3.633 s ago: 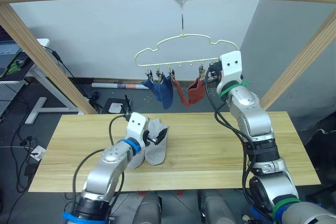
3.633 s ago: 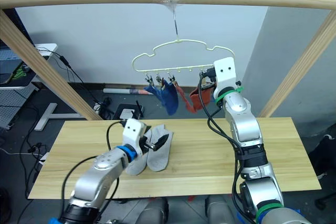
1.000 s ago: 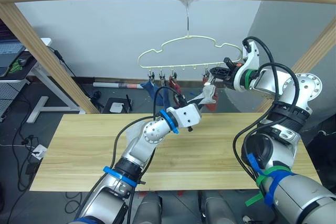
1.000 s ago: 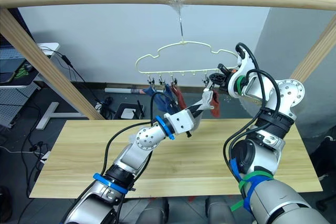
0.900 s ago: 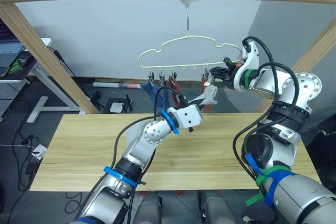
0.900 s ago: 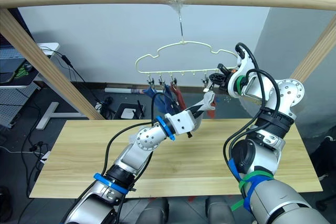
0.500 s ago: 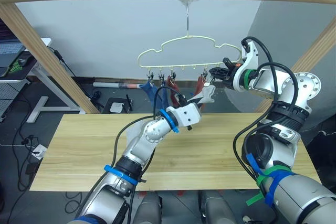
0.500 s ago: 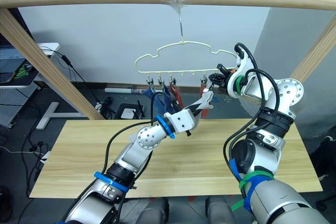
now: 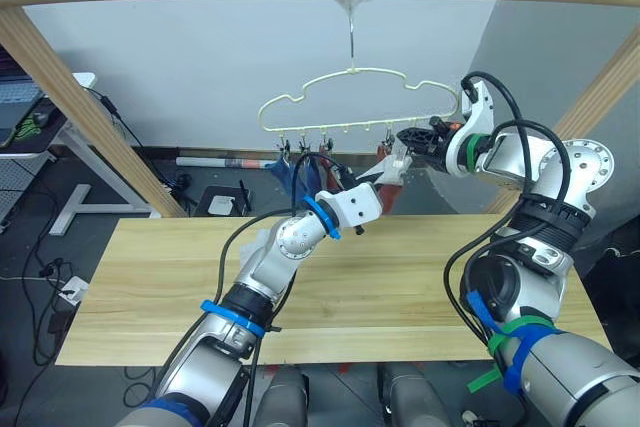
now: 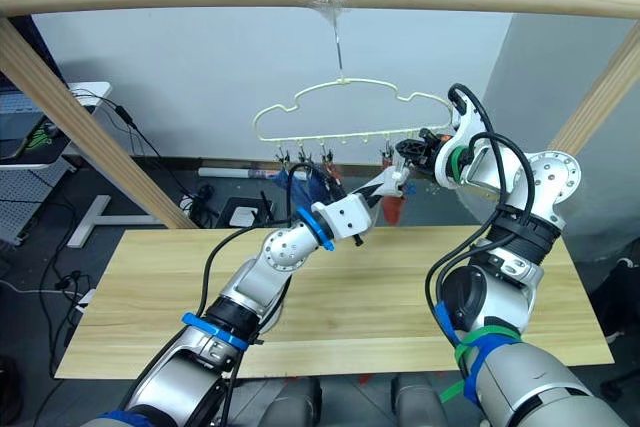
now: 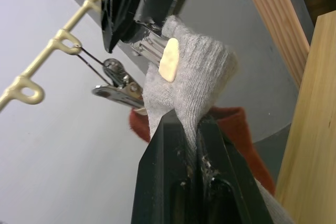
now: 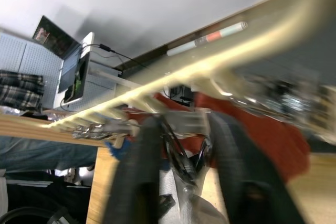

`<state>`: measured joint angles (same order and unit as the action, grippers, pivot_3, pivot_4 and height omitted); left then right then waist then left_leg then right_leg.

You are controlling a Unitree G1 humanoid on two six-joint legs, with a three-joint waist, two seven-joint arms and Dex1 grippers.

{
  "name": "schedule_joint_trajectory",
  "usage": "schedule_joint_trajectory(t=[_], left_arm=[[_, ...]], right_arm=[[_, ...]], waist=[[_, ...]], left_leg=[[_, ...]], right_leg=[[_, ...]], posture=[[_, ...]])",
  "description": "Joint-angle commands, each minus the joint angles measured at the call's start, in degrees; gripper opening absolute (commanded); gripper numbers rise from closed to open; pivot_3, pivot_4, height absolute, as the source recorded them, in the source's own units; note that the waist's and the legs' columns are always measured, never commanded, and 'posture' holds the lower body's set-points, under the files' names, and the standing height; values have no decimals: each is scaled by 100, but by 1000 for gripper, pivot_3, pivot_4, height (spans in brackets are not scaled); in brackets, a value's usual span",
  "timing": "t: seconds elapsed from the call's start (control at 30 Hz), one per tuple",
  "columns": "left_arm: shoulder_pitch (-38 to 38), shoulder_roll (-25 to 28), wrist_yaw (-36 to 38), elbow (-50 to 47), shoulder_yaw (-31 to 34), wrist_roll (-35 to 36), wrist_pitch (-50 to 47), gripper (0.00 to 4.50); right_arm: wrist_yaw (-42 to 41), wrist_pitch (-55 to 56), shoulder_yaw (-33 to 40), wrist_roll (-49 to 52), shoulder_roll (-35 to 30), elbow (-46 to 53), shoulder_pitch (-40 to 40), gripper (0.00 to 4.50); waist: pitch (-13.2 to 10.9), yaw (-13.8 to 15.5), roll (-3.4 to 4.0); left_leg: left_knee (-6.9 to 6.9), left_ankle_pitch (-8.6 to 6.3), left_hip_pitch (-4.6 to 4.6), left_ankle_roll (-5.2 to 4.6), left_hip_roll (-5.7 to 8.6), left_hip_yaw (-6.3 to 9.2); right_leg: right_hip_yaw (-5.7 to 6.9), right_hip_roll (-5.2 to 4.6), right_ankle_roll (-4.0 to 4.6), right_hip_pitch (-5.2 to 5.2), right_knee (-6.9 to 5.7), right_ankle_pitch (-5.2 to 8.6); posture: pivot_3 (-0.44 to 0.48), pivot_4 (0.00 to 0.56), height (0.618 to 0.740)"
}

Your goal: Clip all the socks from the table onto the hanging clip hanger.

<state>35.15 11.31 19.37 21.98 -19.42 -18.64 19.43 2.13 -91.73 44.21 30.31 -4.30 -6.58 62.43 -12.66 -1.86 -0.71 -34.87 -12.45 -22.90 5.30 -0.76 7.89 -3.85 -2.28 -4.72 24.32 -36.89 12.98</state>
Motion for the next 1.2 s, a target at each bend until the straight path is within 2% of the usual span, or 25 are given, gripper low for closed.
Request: schedule_joint_trajectory(t=[0.03, 0.17, 0.2, 0.33, 0.47, 0.53, 0.67, 0.83, 0.97, 1.03, 1.1, 1.2], left_arm=[[63, -50, -20, -193, -4, 22, 146, 0], [-20, -183, 191, -393, -70, 189, 52, 0], [-21, -262, 280, -436, -70, 298, -15, 0], [-47, -465, 514, -549, -13, 578, -279, 0], [-61, -1062, 614, -507, 382, 1449, -1189, 0], [-36, -1322, 612, -555, 683, 1926, -1724, 0], [92, -1515, 680, -533, 939, 2322, -2244, 0], [341, -1723, 712, -336, 1206, 2749, -2594, 1358], [289, -1657, 730, -362, 1248, 2808, -2773, 2500], [248, -1643, 756, -397, 1266, 2860, -2865, 2898], [178, -1615, 772, -455, 1295, 2903, -2923, 3517], [-87, -1555, 874, -761, 1390, 3131, -3238, 4335]], right_arm=[[46, -71, 242, 17, 32, 144, 99, 2772], [-36, -76, 445, 253, 83, 392, 122, 4213], [-118, -77, 490, 441, 97, 564, 81, 4449], [-332, -77, 367, 927, 42, 1047, -169, 4449], [-591, -77, -41, 1512, -188, 2109, -1093, 4449], [-518, -77, -30, 1590, -155, 2372, -1303, 4449], [-381, -77, 94, 1756, -105, 2774, -1588, 4449], [-342, -77, 82, 1756, -168, 3218, -1854, 4500], [-526, 281, -566, 1596, -494, 3494, -2304, 4500], [-573, 439, -748, 1576, -592, 3534, -2447, 4500], [-546, 586, -818, 1592, -569, 3551, -2551, 4500], [-680, 1445, -1718, 1097, -910, 3749, -3107, 4500]], waist=[[-1, -13, 1], [-1, -24, 2], [-1, -24, 2], [-2, -29, 4], [-1, -27, 4], [-1, -72, 5], [1, -213, 9], [2, -267, 9], [4, -298, 12], [4, -310, 12], [4, -311, 12], [4, -311, 12]], left_leg=[[0, 0, -1, 0, 0, -2], [1, 0, -2, 0, 0, -2], [1, 0, -2, 0, 0, -2], [1, 0, -3, 0, 0, -2], [-1, 0, -4, 0, 0, 0], [-5, 0, -6, 0, 2, -6], [-6, 1, 5, -1, -2, -7], [-10, 3, 3, -4, -3, -8], [-7, 3, 4, -4, -2, -10], [-6, 3, 4, -4, -2, -10], [-7, 3, 4, -4, -2, -13], [-8, 3, 6, -4, -2, -11]], right_leg=[[-1, 0, 0, 3, -1, 0], [-1, 0, 1, 5, -3, 0], [-2, 1, 1, 5, -3, -1], [-1, 1, 1, 5, -2, 0], [0, 0, -1, -1, 1, 1], [-5, -1, -6, 0, 2, 1], [-7, 4, -29, 2, -10, 14], [-10, 8, -36, 0, -8, 10], [-13, 9, -36, 1, -6, 10], [-13, 9, -36, 1, -5, 11], [-15, 8, -36, 1, -5, 10], [-14, 9, -37, 0, -5, 10]], posture=[[-1, 190, 740], [-1, 185, 740], [-2, 184, 740], [-9, 179, 740], [-30, 175, 740], [-40, 172, 740], [-46, 166, 740], [-62, 158, 740], [-65, 156, 740], [-65, 156, 740], [-64, 167, 740], [-64, 167, 740]])
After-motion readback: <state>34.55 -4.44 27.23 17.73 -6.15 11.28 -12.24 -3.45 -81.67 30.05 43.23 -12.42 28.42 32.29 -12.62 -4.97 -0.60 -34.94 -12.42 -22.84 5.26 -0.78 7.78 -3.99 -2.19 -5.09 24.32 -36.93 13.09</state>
